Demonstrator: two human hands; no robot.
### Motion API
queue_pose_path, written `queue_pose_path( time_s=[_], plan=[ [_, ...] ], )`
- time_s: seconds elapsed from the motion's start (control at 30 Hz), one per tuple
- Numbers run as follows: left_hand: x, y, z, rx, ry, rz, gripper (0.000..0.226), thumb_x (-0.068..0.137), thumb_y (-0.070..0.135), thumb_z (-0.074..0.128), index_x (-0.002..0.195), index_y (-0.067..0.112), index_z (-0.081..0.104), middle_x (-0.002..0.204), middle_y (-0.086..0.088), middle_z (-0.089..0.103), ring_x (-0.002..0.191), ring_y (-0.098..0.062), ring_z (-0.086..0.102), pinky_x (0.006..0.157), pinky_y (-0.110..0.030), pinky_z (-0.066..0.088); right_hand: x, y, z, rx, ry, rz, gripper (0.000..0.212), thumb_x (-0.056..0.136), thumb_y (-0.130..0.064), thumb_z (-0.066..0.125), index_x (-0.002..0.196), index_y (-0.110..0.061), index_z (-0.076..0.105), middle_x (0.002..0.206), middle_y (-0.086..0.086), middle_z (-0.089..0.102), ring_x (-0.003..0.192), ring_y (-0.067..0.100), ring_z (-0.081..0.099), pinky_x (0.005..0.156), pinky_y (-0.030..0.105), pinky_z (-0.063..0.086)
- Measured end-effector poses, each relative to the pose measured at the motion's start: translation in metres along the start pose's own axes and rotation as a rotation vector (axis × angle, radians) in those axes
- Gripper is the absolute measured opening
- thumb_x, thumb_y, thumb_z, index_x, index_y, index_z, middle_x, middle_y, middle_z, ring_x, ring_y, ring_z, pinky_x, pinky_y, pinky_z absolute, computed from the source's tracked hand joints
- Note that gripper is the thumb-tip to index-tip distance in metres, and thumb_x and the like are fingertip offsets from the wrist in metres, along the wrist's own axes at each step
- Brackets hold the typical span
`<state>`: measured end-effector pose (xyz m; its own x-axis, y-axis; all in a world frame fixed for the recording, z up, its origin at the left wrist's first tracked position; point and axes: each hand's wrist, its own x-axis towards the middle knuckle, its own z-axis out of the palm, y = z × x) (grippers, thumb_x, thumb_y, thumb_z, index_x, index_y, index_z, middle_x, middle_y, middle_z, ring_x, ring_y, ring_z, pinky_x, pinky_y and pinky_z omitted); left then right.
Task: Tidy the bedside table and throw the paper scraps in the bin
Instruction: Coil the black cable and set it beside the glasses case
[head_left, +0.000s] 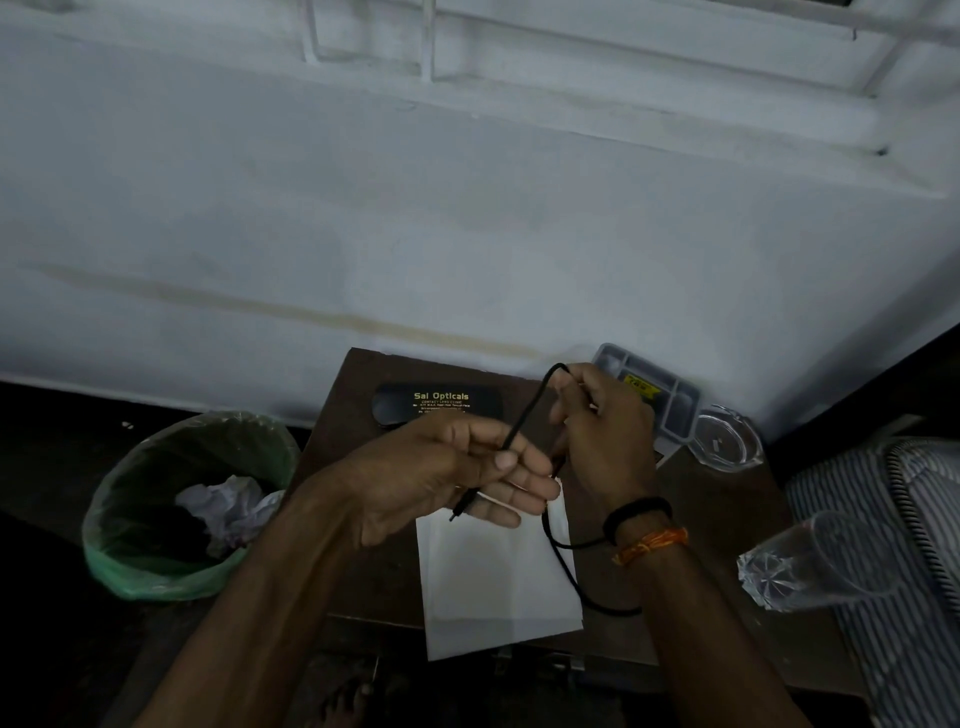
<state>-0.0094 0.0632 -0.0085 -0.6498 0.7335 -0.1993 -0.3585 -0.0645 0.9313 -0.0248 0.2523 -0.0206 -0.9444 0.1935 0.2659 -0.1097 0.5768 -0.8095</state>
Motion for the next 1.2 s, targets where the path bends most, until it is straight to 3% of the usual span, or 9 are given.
queue_pose_path(
  time_s=[0.1,0.2,0.27,0.33,0.43,0.57,0.73,0.97,1.2],
  plan=[
    [0.0,0.002,0.005,-0.057,-0.056,0.07,0.024,0.098,0.009,0.051,0.118,0.0,0.062,0.12,-0.025,0.067,0.104,-0.03,0.069,0.086,-0.038,0.057,-0.003,-0.002,0.0,-0.039,-0.05,-0.036,0.028,0.097,-0.03,0.05,0.077,-0.016,0.065,0.066,0.0,0.064,0.061,0.019,0.061,0.058,0.035,0.049],
    [0.003,0.003,0.011,-0.145,-0.042,0.265,0.03,0.091,-0.006,0.053,0.12,-0.001,0.059,0.121,-0.026,0.066,0.107,-0.03,0.068,0.084,-0.032,0.056,-0.007,-0.006,0.005,0.115,-0.264,0.083,0.025,0.086,-0.02,0.054,0.063,-0.023,0.063,0.058,-0.012,0.064,0.059,0.004,0.059,0.057,0.027,0.047],
    [0.005,0.002,0.012,-0.216,0.019,0.38,0.04,0.086,-0.013,0.053,0.124,-0.003,0.056,0.126,-0.025,0.063,0.117,-0.033,0.064,0.09,-0.033,0.056,-0.011,-0.004,0.009,-0.029,-0.395,0.079,0.038,0.083,-0.001,0.056,0.055,-0.027,0.053,0.045,-0.015,0.057,0.046,-0.003,0.056,0.046,0.018,0.041],
    [0.008,0.002,0.01,-0.283,0.099,0.476,0.049,0.084,-0.018,0.05,0.131,-0.006,0.05,0.133,-0.024,0.059,0.126,-0.034,0.057,0.1,-0.037,0.052,-0.013,-0.007,0.012,-0.159,-0.458,0.011,0.032,0.084,-0.001,0.054,0.058,-0.019,0.053,0.046,-0.011,0.055,0.047,0.001,0.057,0.041,0.017,0.037],
    [0.013,-0.001,0.006,-0.297,0.257,0.568,0.056,0.085,-0.022,0.045,0.139,-0.007,0.042,0.14,-0.021,0.054,0.132,-0.032,0.052,0.108,-0.043,0.044,-0.015,-0.016,0.011,-0.185,-0.507,-0.163,0.03,0.093,-0.015,0.052,0.067,-0.029,0.057,0.063,-0.007,0.062,0.058,0.009,0.059,0.056,0.026,0.046],
    [0.018,-0.004,-0.001,-0.27,0.455,0.61,0.062,0.087,-0.022,0.044,0.145,0.001,0.038,0.147,-0.009,0.05,0.136,-0.019,0.048,0.112,-0.038,0.04,-0.012,-0.017,0.007,-0.202,-0.592,-0.205,0.029,0.095,-0.022,0.054,0.071,-0.011,0.064,0.066,0.001,0.065,0.061,0.014,0.059,0.062,0.031,0.047],
    [0.019,-0.015,-0.01,0.121,0.591,0.468,0.067,0.092,-0.02,0.046,0.149,0.013,0.035,0.153,0.005,0.042,0.139,-0.004,0.04,0.115,-0.025,0.035,-0.008,-0.019,-0.002,-0.249,-0.583,-0.242,0.016,0.093,-0.022,0.059,0.079,-0.022,0.066,0.074,-0.009,0.063,0.07,0.006,0.055,0.062,0.021,0.041],
    [0.014,-0.025,-0.021,0.473,0.366,0.23,0.052,0.095,-0.01,0.048,0.141,0.015,0.048,0.142,0.004,0.055,0.135,-0.012,0.048,0.116,-0.036,0.036,-0.002,-0.021,-0.016,-0.201,-0.386,-0.335,0.014,0.099,-0.016,0.051,0.091,-0.017,0.062,0.086,-0.004,0.055,0.079,0.011,0.053,0.071,0.031,0.043],
    [0.01,-0.016,-0.008,0.283,0.162,0.221,0.042,0.097,-0.01,0.045,0.137,-0.001,0.049,0.138,-0.012,0.059,0.129,-0.023,0.056,0.113,-0.044,0.04,0.0,-0.024,-0.018,-0.044,-0.307,-0.34,0.019,0.103,-0.02,0.045,0.091,-0.017,0.06,0.07,-0.015,0.056,0.067,0.004,0.055,0.062,0.022,0.041]
  ],
)
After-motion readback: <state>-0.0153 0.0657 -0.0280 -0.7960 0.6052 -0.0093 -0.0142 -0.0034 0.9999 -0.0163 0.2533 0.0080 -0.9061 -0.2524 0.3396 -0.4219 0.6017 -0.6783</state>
